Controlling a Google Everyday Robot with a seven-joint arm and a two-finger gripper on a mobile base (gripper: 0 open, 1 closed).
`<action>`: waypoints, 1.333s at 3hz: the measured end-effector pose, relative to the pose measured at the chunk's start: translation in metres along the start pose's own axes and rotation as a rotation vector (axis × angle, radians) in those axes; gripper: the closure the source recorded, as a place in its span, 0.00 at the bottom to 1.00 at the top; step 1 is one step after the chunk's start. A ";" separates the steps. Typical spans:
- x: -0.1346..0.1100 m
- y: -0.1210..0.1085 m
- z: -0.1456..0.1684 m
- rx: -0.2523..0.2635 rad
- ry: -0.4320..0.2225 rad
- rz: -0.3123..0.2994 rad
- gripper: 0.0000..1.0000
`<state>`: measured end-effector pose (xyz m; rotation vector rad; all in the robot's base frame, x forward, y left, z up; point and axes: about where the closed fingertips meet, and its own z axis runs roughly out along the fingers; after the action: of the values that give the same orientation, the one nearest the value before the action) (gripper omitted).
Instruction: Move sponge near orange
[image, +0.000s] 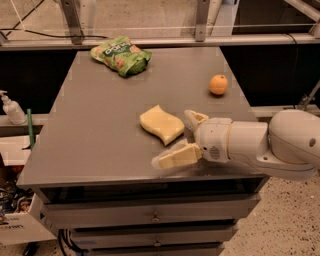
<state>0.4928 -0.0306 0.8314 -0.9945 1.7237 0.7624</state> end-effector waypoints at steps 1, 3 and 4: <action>0.000 -0.001 0.006 0.000 0.000 0.006 0.16; 0.001 0.001 0.010 0.003 0.004 0.017 0.63; 0.003 0.004 0.007 0.015 0.003 0.030 0.87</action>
Offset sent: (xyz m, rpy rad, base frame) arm 0.0051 0.0078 -0.0097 0.0068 0.0241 -0.0096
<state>0.4919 -0.0237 0.8259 -0.9622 1.7475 0.7663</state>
